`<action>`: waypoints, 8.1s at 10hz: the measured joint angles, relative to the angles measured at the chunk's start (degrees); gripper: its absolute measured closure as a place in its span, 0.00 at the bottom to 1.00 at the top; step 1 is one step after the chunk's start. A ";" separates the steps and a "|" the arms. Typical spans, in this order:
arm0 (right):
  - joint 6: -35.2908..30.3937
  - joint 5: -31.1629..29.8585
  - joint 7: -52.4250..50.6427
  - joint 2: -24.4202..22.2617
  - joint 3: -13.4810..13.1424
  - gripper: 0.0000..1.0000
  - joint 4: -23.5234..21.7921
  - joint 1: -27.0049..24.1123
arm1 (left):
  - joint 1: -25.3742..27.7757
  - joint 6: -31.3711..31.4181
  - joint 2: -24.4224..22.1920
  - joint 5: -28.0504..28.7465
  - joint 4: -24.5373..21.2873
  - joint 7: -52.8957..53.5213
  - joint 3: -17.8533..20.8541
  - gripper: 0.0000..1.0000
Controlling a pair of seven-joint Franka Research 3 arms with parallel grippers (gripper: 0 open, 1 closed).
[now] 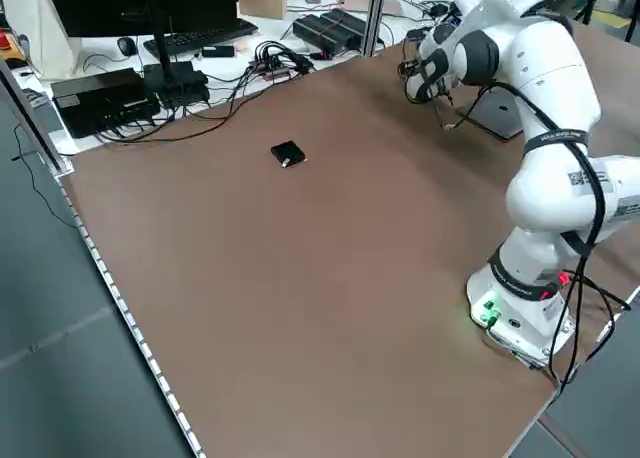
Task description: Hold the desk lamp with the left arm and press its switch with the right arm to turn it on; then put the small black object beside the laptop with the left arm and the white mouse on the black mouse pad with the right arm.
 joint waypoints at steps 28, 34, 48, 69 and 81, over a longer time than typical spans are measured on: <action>1.72 -3.12 -3.89 3.86 -1.24 0.99 3.84 -0.76 | -2.58 7.33 1.28 2.41 -1.60 0.93 2.06 0.85; 4.61 -3.53 -4.01 3.84 -1.65 0.99 2.67 0.27 | -2.59 7.74 1.28 2.40 -1.83 1.00 2.18 0.85; -3.33 -13.59 -5.76 1.25 -2.49 0.99 4.42 -3.90 | -2.57 8.89 0.99 2.15 -2.67 0.72 2.47 0.85; -22.79 -18.32 -48.90 -0.11 -13.75 0.00 2.99 -42.10 | 32.06 -42.23 -28.79 0.96 -20.06 -7.74 -12.83 0.00; -13.63 -18.48 -48.96 2.64 -11.38 0.00 3.03 -41.83 | 49.41 -48.17 -23.58 25.29 -22.24 -12.54 -5.42 0.00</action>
